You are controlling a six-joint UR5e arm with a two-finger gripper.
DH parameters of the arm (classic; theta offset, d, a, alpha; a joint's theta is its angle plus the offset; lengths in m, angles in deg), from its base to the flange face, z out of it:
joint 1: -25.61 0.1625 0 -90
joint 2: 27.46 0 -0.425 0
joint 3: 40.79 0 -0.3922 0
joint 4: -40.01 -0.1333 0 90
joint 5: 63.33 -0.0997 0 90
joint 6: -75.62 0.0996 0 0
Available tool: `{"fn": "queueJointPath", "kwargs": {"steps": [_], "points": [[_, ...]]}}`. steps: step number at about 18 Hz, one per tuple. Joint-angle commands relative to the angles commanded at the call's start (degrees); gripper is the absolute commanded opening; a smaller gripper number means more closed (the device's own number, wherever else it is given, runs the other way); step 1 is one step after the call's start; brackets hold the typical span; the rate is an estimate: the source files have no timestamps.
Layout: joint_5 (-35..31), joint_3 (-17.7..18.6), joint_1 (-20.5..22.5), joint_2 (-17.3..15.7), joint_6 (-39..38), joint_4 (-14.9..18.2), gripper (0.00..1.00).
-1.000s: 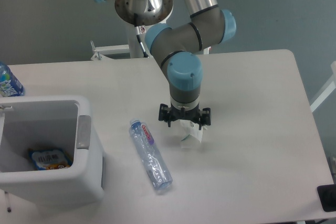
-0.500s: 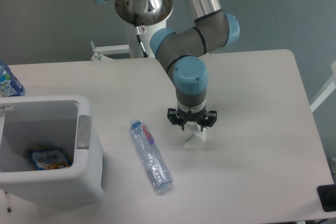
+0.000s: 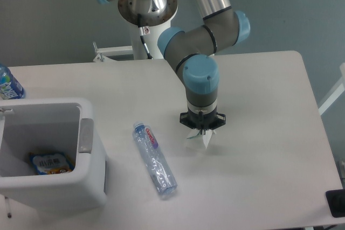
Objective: Place the trash in the trash can
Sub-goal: 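Lower the gripper onto the white paper and close on it, then lift the white paper and carry it over the white bin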
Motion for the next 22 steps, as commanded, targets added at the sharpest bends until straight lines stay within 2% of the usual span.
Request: {"fn": "queueJointPath", "kwargs": {"steps": [3, 6, 9, 11, 13, 15, 20, 22], "points": [[7.8, -2.1, 1.8, -3.1, -0.3, 0.0, 0.0], [15.9, -3.8, 3.4, -5.2, -4.6, -0.3, 0.0], [24.8, -7.4, 3.1, -7.7, -14.5, -0.5, 0.0], [27.3, -10.6, 2.6, -9.5, -22.7, -0.7, 0.0], [27.4, -14.4, -0.9, -9.6, -30.4, -0.7, 0.0], [27.3, -16.9, -3.6, -10.2, -33.7, -0.7, 0.0], [26.9, -16.4, -13.3, -11.9, -33.7, -1.0, 0.0], [27.0, -16.8, -15.5, -12.1, -33.8, -1.5, 0.0]]}}
